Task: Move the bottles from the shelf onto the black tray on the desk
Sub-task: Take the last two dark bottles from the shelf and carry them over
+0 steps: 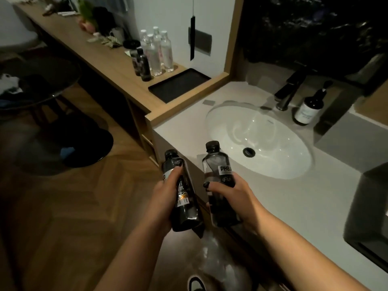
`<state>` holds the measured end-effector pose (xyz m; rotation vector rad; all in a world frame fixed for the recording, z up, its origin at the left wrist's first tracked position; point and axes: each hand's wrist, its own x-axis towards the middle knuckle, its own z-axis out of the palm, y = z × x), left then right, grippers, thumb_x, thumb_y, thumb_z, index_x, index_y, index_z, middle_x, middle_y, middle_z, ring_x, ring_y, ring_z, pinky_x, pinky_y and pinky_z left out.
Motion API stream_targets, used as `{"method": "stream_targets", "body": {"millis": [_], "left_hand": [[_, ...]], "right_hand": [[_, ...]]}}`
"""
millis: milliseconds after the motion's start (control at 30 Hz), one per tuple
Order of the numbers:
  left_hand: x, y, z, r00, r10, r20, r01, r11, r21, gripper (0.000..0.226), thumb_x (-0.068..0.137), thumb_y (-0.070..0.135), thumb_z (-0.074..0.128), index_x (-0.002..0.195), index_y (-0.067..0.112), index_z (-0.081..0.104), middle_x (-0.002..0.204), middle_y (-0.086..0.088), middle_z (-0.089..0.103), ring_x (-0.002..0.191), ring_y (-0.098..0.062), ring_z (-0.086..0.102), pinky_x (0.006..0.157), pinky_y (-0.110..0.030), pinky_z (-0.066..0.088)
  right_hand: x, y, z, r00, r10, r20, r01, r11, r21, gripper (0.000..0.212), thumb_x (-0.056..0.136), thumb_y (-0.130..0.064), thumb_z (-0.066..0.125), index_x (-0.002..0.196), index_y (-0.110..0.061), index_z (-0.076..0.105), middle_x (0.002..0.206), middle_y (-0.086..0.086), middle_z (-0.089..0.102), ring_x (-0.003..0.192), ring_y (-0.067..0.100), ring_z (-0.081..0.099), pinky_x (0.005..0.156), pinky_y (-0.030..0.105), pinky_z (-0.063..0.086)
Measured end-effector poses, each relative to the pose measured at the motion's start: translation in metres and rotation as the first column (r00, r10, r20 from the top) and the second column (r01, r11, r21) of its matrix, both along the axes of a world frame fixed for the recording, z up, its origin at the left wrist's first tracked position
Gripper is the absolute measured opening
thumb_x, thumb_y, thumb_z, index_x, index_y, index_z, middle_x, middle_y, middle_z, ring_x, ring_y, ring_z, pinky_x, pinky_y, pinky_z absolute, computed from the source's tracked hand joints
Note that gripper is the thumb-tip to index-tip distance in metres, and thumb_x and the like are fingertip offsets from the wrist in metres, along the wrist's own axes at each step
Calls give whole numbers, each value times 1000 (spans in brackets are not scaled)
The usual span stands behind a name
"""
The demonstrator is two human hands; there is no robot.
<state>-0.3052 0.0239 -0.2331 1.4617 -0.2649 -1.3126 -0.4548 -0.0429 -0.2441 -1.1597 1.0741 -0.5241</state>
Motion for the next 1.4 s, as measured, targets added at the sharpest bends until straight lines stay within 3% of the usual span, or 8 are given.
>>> {"method": "stream_targets", "body": {"millis": [233,433,667,800,967,1067,1233,1400], "left_hand": [[103,-40,1,996,-64,-63,65,998,5,44,85,46,60,111,10,62,97,-17,73,84,-32,72,68,-38,57],[225,-70,9,981,-191,-30,192,981,4,53,84,48,60,120,10,55,101,-17,72,84,-30,72,59,-33,57],[348,-122,28,977,-154,148,152,988,28,59,83,50,61,124,11,45,101,-16,65,75,-26,68,47,-27,51],[395,-161,29,971,-148,189,156,987,-28,37,84,42,64,106,14,52,93,-13,68,78,-26,69,70,-40,57],[456,-234,15,914,-168,370,193,981,-30,53,80,38,69,119,10,48,101,-9,65,88,-21,67,70,-32,52],[492,-283,16,840,-201,504,246,969,-24,49,75,26,76,111,12,46,92,3,60,83,-10,60,70,-27,49],[557,-366,15,791,-255,556,275,960,49,53,61,27,85,104,19,56,96,4,66,86,-12,64,82,-36,54],[615,-442,7,750,-305,587,333,941,64,61,57,34,86,108,23,55,99,10,65,92,-9,62,87,-35,52]], "right_hand": [[102,-35,10,998,-62,-11,62,998,-8,36,76,-20,72,109,-19,57,98,10,71,82,23,71,62,27,55],[214,-53,15,976,-201,84,197,979,47,39,81,-33,68,114,-17,56,96,14,71,82,30,71,66,35,56],[334,-83,19,949,-284,135,278,959,59,41,81,-38,65,117,-21,54,102,17,68,86,34,69,80,46,57],[386,-123,21,948,-311,67,312,950,-12,37,80,-41,65,114,-26,55,101,10,68,89,27,68,80,42,57],[444,-194,15,930,-360,73,362,932,-27,31,81,-36,67,108,-23,58,97,8,69,89,25,67,82,41,55],[477,-247,9,922,-381,67,382,924,-10,34,74,-34,73,104,-24,60,98,4,70,91,22,67,86,44,54],[532,-335,3,920,-383,-86,373,921,-110,64,46,-46,78,105,-29,58,101,-4,68,95,16,64,89,42,53],[583,-405,-2,896,-389,-211,336,909,-248,55,56,-35,85,103,-29,57,99,-11,65,95,9,60,85,33,51]]}}
